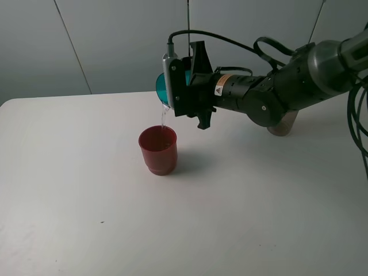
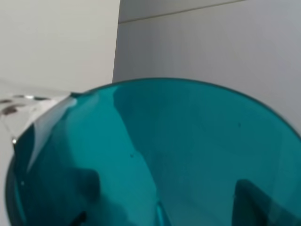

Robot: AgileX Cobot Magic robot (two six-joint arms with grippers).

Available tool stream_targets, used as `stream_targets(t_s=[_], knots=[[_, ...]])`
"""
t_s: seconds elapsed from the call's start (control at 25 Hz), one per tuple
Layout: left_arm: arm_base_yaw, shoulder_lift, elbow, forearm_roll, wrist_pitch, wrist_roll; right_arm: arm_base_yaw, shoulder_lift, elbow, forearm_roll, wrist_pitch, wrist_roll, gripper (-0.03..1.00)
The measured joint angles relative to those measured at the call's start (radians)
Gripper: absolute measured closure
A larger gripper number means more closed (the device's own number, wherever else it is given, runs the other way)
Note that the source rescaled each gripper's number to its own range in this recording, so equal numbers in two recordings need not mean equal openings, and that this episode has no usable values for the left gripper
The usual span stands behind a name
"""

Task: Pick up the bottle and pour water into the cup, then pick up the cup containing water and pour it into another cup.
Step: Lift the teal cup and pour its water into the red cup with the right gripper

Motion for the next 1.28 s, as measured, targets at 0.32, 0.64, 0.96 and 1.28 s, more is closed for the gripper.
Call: stream_targets(t_s=[0.32,0.64,0.96,1.28], knots=[[0.000,0.000,0.000,0.000,0.000,0.000,0.000,0.000,0.000,0.000,0.000,-0.055,0.94],[0.000,0.000,0.000,0.000,0.000,0.000,0.006,0.000,0.000,0.004,0.000,-0.083,0.94],[0.000,0.000,0.000,0.000,0.000,0.000,0.008,0.000,-0.004,0.008,0.000,-0.100,0.94],[0.000,0.000,0.000,0.000,0.000,0.000,0.008,0.000,-0.013,0.033,0.005,-0.152,0.94]])
